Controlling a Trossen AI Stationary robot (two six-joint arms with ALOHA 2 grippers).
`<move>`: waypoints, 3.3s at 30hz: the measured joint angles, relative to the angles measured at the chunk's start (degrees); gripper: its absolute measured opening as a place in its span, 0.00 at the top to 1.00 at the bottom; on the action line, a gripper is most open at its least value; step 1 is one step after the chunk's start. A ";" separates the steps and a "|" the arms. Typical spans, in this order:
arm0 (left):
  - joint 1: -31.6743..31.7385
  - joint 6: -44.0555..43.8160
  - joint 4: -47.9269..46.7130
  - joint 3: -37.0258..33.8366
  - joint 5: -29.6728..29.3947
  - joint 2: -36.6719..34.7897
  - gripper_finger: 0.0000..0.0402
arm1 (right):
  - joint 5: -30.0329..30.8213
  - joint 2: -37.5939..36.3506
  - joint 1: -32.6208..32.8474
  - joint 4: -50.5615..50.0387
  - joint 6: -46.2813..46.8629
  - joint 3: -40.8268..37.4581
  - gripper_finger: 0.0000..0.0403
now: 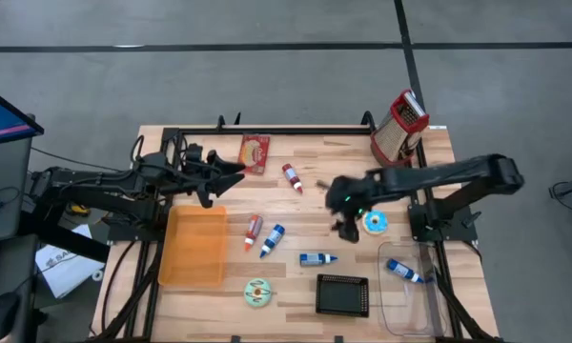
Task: Pick & Place Food Item
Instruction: Put the right blue food coloring bottle into the transparent bin
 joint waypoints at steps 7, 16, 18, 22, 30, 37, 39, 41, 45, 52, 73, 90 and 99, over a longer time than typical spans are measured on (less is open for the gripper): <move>0.00 1.21 -2.90 0.00 0.19 0.00 0.51 | -2.06 6.76 6.17 3.28 -4.60 -0.02 0.39; -1.45 1.21 -7.69 0.00 0.06 0.00 0.51 | 0.69 14.33 10.10 6.59 -3.12 -0.01 0.39; -1.65 1.21 -7.69 0.00 0.04 0.00 0.51 | 0.22 15.76 10.12 6.89 -2.31 0.00 0.39; -2.19 1.17 -7.69 0.00 0.04 0.00 0.51 | -0.18 17.75 10.12 7.25 -1.25 -0.02 0.39; -2.91 1.07 -7.96 0.00 0.04 0.00 0.51 | -0.41 19.64 10.84 8.36 0.07 -0.24 0.39; -2.91 1.08 -8.09 -0.02 0.04 0.00 0.51 | -0.39 22.82 10.79 9.78 0.08 -0.31 0.39; -2.91 1.06 -7.96 -0.02 0.04 -0.02 0.51 | -0.60 23.29 10.82 10.12 0.10 -0.28 0.39; -2.91 1.08 -8.11 -0.02 0.04 0.00 0.51 | -0.58 23.29 10.73 10.36 -0.37 -0.27 0.39; -2.91 1.10 -8.07 -0.02 0.04 0.00 0.51 | -0.55 23.28 10.27 10.92 -1.43 -0.30 0.40; -2.91 1.06 -8.07 -0.02 0.04 0.00 0.51 | -0.65 23.24 9.61 12.89 -1.15 -2.76 0.51; -2.91 1.02 -7.48 -0.02 -0.27 0.00 0.51 | 0.58 21.87 5.06 6.86 -7.27 -0.79 0.75; -2.91 1.75 -6.73 -0.04 -0.47 -0.02 0.51 | 2.25 -5.40 7.73 -26.11 10.54 1.77 0.74; -2.91 1.85 -6.75 -0.04 -1.76 -0.01 0.51 | 3.49 -16.63 35.15 -34.28 51.29 1.79 0.74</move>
